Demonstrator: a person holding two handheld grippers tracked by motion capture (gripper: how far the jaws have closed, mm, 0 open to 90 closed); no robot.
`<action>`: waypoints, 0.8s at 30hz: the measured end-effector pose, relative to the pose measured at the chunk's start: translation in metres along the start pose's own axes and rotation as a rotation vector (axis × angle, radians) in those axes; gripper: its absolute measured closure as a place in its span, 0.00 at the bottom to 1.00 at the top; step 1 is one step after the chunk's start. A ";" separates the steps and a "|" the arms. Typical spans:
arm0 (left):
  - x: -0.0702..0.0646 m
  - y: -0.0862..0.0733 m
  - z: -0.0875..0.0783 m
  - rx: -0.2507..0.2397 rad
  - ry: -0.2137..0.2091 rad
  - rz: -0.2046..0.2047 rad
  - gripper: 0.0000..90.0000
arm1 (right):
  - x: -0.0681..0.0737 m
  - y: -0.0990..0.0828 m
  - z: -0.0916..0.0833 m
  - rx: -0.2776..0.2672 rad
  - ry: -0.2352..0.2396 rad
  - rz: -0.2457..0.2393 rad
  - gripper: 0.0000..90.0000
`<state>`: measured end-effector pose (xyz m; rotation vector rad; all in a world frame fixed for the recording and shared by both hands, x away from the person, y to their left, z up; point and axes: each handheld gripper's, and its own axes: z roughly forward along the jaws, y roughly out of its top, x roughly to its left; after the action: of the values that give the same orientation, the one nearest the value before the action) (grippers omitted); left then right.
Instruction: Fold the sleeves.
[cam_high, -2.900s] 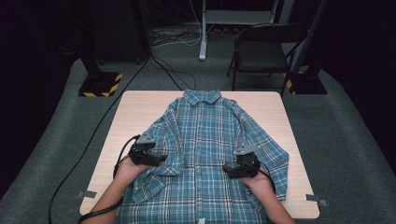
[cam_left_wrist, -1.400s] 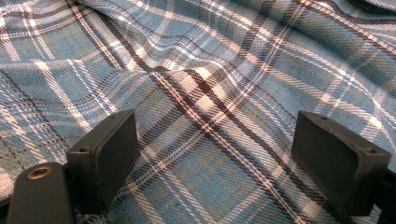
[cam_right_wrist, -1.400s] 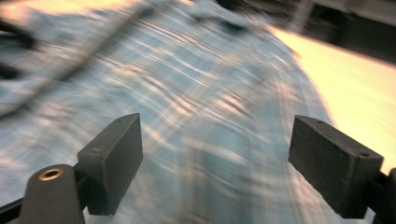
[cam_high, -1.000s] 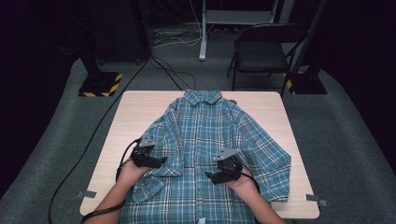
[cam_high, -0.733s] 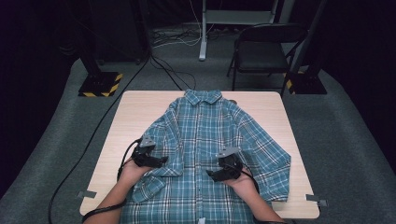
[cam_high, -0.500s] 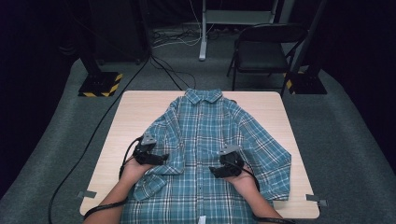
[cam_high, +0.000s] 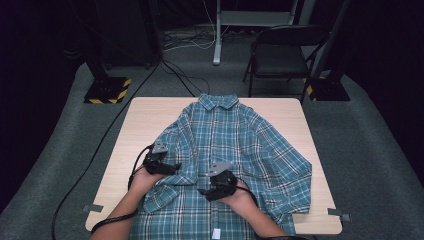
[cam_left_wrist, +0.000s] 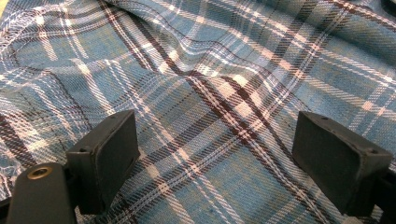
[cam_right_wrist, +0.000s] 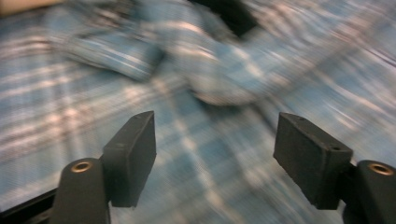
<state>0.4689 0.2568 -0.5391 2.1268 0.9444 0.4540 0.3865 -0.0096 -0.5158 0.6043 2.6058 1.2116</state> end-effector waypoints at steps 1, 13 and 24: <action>0.000 0.000 0.000 0.000 0.000 0.000 0.15 | 0.006 0.003 0.004 -0.005 0.024 -0.021 0.34; 0.000 0.000 0.000 0.001 -0.001 0.001 0.15 | 0.053 0.032 0.047 0.024 0.144 -0.243 0.43; 0.001 0.000 0.000 -0.001 -0.005 -0.003 0.15 | 0.046 0.040 0.065 0.088 0.147 -0.265 0.82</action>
<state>0.4694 0.2572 -0.5391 2.1243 0.9437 0.4473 0.3787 0.0784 -0.5278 0.1802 2.7614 1.0999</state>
